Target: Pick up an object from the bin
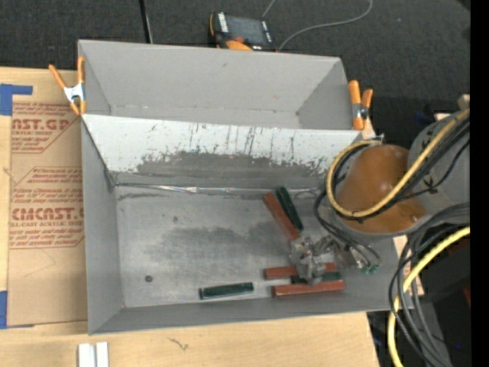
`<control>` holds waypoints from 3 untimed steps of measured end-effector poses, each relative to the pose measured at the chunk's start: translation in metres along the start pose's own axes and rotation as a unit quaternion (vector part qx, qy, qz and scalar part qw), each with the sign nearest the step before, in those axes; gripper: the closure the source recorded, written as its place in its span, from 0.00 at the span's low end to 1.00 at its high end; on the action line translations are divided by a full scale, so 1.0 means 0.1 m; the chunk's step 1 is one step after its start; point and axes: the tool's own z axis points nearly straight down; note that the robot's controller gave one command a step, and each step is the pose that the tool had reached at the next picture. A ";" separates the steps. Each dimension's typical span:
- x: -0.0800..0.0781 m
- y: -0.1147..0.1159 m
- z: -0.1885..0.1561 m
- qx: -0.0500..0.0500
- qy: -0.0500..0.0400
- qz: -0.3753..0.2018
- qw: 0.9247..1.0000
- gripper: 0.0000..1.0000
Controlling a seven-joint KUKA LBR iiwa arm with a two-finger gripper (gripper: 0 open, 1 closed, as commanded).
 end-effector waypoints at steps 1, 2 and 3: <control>-0.26 -0.02 -1.17 -0.001 0.002 -0.148 0.989 1.00; -0.24 -0.02 -1.14 -0.003 0.005 -0.147 0.989 0.00; -0.24 -0.02 -1.14 -0.003 0.005 -0.147 0.989 1.00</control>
Offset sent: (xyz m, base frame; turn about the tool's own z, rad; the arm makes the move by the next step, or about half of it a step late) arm 0.0217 0.0033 0.1143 -0.2959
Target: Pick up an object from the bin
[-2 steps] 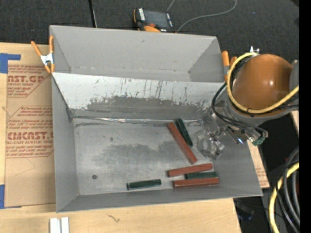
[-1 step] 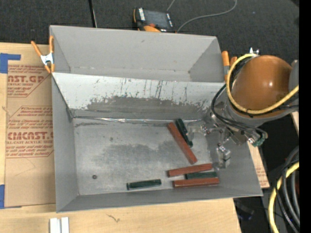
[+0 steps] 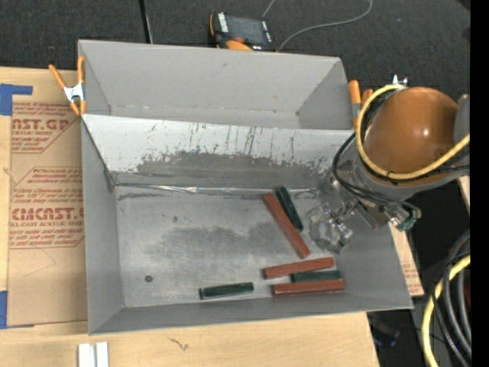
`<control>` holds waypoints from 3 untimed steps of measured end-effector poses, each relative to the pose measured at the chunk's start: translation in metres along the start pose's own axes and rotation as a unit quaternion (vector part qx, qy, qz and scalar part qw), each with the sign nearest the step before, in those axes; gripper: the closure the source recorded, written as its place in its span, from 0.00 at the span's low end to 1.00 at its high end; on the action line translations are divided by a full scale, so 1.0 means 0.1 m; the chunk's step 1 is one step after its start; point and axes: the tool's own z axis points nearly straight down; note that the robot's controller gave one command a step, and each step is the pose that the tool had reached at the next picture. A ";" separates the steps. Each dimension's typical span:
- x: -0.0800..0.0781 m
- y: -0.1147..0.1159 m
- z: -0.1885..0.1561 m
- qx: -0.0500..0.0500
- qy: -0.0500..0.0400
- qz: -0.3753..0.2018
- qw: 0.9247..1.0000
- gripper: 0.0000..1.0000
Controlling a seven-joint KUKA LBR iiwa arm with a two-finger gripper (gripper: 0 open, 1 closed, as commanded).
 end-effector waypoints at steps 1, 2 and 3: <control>-0.05 0.20 0.56 -0.002 0.002 -0.072 0.997 1.00; -0.05 0.19 0.54 -0.001 0.000 -0.071 0.997 0.00; -0.01 0.28 1.20 -0.003 0.003 -0.069 0.998 0.00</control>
Offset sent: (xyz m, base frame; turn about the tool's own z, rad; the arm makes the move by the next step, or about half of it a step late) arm -0.0057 0.0175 -0.0535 -0.1425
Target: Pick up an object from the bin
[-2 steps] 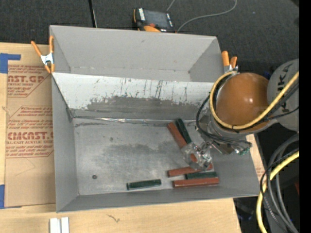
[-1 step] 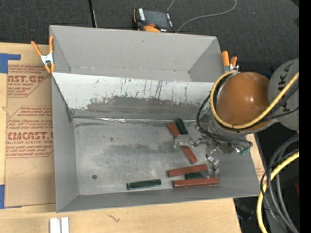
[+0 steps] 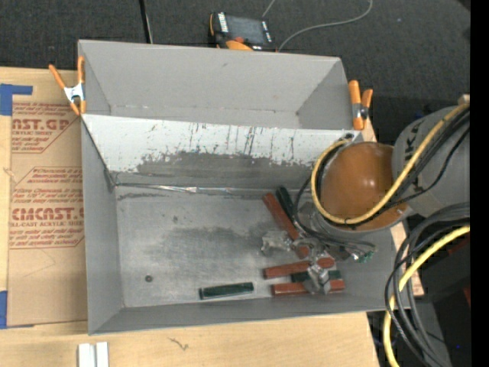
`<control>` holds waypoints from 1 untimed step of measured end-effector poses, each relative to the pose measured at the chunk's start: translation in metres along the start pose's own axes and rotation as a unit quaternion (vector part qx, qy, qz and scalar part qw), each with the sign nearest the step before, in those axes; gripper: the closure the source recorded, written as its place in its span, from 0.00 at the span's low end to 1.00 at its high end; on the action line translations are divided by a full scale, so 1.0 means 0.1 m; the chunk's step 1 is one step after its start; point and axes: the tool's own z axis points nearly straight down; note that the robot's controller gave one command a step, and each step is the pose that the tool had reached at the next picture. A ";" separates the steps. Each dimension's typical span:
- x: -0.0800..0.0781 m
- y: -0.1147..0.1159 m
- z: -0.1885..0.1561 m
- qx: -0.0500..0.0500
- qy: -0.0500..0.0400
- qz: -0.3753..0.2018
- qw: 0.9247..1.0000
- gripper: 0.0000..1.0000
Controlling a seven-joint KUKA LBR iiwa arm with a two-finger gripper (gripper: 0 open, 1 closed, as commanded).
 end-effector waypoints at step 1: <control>-0.01 -0.02 -0.04 0.003 -0.002 0.001 1.000 1.00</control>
Offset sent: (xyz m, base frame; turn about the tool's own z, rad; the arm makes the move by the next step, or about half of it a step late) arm 0.0000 0.0000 0.0000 0.0000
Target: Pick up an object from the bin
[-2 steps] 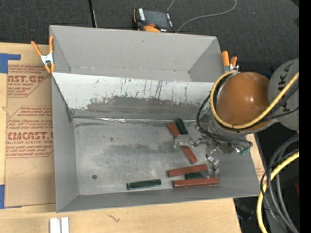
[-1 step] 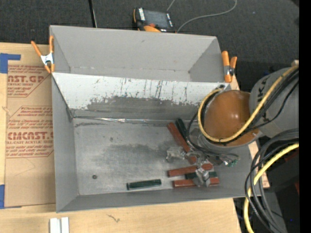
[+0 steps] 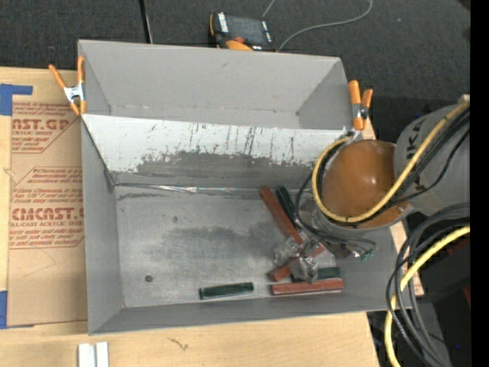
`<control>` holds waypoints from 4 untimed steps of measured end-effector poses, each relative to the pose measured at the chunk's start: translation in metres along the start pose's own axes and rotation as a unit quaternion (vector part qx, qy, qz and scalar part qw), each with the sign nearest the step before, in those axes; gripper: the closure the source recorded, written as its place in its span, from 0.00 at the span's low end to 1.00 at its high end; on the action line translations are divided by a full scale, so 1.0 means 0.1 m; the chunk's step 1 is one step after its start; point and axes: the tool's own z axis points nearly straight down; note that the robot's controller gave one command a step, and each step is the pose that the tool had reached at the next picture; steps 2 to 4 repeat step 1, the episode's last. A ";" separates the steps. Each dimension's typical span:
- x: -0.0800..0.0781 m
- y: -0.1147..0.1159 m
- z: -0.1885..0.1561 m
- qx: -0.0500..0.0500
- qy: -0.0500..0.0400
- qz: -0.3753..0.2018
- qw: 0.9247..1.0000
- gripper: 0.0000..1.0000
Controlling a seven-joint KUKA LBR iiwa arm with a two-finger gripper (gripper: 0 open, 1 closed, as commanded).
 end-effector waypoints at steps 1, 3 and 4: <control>-0.04 -0.10 -1.53 0.003 -0.003 0.029 1.000 1.00; -0.04 -0.10 -1.53 0.003 -0.003 0.029 1.000 1.00; -0.04 -0.10 -1.53 0.003 -0.003 0.029 1.000 1.00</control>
Offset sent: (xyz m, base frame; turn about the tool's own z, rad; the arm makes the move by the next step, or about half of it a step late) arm 0.0075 -0.0058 0.1483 0.0567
